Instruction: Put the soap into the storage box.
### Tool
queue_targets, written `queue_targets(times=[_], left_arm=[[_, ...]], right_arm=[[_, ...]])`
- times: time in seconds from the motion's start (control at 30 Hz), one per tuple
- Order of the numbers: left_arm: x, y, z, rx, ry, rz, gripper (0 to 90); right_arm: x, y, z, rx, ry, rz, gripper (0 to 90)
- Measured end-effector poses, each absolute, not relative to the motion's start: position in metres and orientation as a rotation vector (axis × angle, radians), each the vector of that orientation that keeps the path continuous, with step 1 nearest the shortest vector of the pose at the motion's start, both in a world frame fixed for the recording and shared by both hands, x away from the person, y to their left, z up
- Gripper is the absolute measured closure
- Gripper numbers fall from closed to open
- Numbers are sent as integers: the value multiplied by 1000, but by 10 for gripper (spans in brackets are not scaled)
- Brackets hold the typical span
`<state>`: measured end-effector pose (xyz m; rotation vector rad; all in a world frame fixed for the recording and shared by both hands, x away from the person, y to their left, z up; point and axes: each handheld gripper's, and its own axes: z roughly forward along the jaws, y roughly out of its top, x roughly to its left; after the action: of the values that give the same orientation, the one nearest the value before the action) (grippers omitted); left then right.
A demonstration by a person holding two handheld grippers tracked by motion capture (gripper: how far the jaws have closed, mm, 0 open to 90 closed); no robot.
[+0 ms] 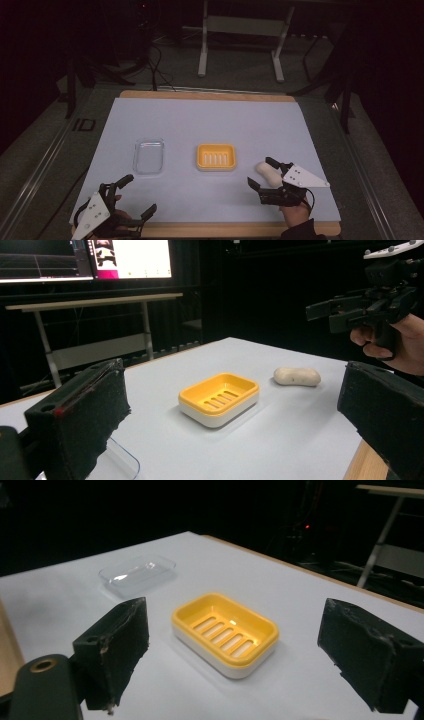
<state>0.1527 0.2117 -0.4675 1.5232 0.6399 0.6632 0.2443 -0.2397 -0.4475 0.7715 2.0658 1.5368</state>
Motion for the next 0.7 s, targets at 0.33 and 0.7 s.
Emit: queue_targets(times=[0.33,0.7], left_arm=[[153,210,-467,1546,628,668,1],[153,209,-468,1563,629,666,1]], right_arm=[[249,-236,-450,754,2160,1518,110],[259,-236,-450,806,2263,1439,119]])
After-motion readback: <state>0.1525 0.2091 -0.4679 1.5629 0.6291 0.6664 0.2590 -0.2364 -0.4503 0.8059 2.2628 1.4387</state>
